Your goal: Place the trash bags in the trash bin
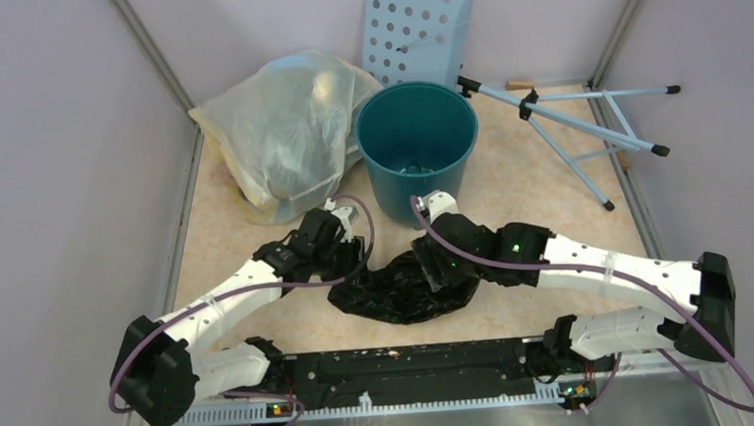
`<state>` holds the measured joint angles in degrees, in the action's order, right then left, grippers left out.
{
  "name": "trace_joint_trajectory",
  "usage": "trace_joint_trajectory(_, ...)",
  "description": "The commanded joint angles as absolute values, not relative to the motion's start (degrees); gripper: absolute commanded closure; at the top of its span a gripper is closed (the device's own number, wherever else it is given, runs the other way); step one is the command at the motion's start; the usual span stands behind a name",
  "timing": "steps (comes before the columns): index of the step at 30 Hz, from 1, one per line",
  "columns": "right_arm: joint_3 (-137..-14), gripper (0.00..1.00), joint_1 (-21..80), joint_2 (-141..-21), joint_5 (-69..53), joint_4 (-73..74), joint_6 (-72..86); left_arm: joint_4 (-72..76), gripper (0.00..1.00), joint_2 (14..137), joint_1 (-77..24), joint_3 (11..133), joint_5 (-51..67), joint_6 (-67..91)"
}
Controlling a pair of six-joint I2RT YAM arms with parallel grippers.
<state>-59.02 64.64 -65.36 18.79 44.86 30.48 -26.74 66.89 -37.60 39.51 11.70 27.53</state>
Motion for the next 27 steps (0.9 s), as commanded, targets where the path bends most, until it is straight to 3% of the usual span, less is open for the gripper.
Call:
trace_joint_trajectory(1,-58.19,0.37,65.13,-68.65,17.78,38.49,24.16,-27.42,0.45,62.63,-37.39,39.56,9.93,28.14)
trace_joint_trajectory(10,-56.77,0.42,65.13,-78.56,14.13,32.17,17.84,-36.27,0.46,56.88,-37.4,40.72,10.51,35.15)
trace_joint_trajectory(12,-56.99,0.52,65.13,-79.82,14.25,31.62,18.18,-39.45,0.41,55.63,-37.35,41.65,10.93,38.72)
trace_joint_trajectory(15,-58.13,0.83,65.17,-80.69,14.27,31.97,19.11,-42.96,0.35,54.59,-37.4,42.35,12.03,44.58)
trace_joint_trajectory(17,-59.48,0.91,65.13,-79.35,12.91,32.02,20.09,-43.83,0.28,54.38,-37.38,42.61,13.83,48.43)
trace_joint_trajectory(21,-61.39,1.0,65.14,-75.14,10.02,31.23,23.4,-41.18,0.1,53.77,-37.41,42.02,19.39,54.57)
trace_joint_trajectory(27,-62.91,1.0,65.13,-71.02,9.42,31.27,28.65,-37.72,0.11,50.96,-37.41,41.1,20.66,61.9)
